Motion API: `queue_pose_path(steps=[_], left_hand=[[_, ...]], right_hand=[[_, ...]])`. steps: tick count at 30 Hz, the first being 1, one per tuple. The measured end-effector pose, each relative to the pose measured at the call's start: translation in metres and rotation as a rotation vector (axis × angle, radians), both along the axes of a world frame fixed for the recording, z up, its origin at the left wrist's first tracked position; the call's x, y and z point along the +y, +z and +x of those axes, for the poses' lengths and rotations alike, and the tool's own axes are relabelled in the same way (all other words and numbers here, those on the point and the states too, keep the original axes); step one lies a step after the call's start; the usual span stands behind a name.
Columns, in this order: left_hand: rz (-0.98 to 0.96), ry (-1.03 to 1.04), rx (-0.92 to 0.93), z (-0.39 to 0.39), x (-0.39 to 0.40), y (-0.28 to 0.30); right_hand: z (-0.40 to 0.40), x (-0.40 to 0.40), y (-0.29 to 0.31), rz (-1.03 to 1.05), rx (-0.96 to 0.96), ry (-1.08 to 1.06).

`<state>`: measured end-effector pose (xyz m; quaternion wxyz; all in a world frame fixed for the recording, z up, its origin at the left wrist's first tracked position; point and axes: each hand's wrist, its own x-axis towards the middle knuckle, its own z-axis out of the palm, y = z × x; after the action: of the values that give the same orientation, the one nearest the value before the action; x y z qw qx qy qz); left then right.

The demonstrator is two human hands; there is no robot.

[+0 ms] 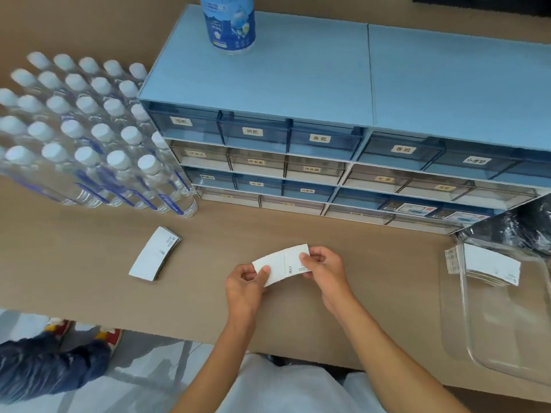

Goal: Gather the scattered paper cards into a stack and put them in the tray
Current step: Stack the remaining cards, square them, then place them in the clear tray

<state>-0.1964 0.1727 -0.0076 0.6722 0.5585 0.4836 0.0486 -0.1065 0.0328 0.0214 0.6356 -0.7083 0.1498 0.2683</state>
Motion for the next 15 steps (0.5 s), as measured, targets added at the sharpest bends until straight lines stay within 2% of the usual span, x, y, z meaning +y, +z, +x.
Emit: queue_pose_path(steps=[15], left_hand=[[0.05, 0.528, 0.098, -0.054, 0.106, 0.014]], right_hand=[[0.0, 0.177, 0.006, -0.146, -0.07, 0.569]])
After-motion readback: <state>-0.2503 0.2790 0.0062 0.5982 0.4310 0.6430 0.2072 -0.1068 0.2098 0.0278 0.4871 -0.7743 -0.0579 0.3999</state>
